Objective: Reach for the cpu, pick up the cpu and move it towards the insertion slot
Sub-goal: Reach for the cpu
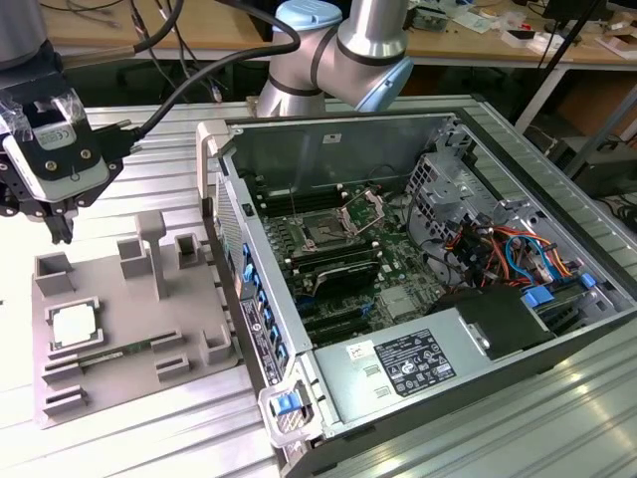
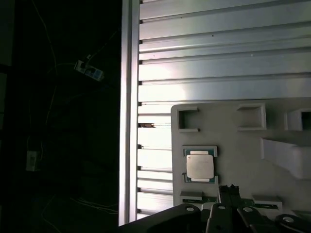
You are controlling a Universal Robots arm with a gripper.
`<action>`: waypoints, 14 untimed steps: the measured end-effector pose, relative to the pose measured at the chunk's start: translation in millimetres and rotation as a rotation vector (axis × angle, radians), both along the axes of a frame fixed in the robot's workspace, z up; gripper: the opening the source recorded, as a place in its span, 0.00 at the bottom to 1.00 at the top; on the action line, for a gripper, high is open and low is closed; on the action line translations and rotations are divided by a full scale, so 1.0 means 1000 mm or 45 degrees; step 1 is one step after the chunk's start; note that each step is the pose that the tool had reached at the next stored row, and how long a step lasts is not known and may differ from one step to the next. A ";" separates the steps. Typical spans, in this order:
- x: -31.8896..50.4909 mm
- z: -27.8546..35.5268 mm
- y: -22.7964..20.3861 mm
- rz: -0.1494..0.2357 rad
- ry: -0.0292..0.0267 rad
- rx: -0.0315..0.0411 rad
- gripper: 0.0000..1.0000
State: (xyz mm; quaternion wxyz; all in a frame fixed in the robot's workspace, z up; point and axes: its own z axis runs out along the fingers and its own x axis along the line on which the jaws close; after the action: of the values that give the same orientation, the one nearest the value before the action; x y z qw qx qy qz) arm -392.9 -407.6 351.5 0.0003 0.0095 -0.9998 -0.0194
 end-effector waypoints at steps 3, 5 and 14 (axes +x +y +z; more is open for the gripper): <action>-0.0011 -0.0004 -0.0001 0.000 -0.0001 -0.0001 0.11; -0.0013 -0.0006 -0.0001 0.000 0.0003 -0.0002 0.11; -0.0057 -0.0060 -0.0001 0.000 0.0003 -0.0002 0.11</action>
State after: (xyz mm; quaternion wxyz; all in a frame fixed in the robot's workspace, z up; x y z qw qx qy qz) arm -398.5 -407.7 345.5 0.0005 0.0096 -0.9998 -0.0194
